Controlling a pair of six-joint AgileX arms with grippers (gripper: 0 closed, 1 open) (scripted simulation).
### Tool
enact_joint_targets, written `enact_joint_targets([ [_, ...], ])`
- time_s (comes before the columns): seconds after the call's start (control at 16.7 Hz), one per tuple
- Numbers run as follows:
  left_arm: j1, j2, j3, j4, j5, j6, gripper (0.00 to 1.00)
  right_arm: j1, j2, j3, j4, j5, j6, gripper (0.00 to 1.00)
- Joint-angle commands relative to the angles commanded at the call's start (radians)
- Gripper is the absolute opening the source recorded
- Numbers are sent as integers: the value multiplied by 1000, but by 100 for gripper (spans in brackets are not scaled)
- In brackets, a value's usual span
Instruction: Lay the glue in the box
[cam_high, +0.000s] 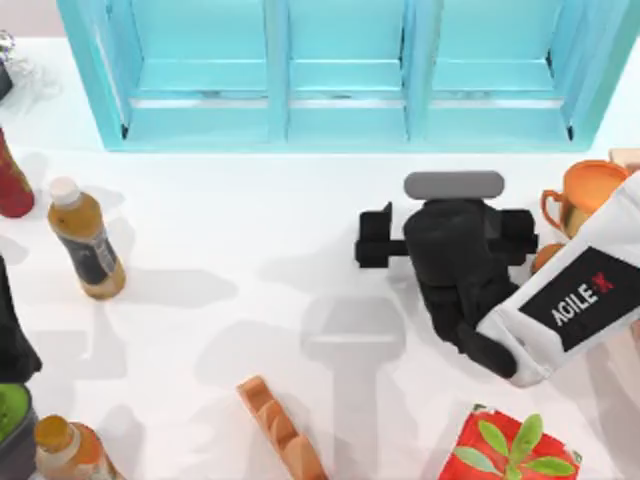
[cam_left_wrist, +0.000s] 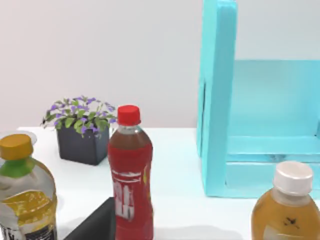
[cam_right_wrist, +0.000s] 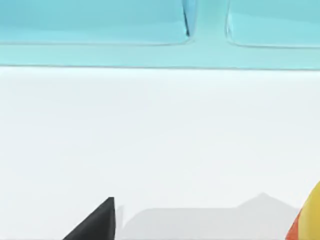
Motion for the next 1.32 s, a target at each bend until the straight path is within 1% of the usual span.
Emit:
enact_joint_targets([
  [0.36, 0, 0, 0, 0, 0, 0, 100, -20, 11, 1, 18, -15, -12, 100],
  [1.14, 0, 0, 0, 0, 0, 0, 100, -20, 11, 1, 18, -15, -12, 2],
  [1.2, 0, 0, 0, 0, 0, 0, 100, -20, 11, 1, 18, -15, -12, 0],
  [1.32, 0, 0, 0, 0, 0, 0, 100, -20, 11, 1, 18, -15, -12, 0],
])
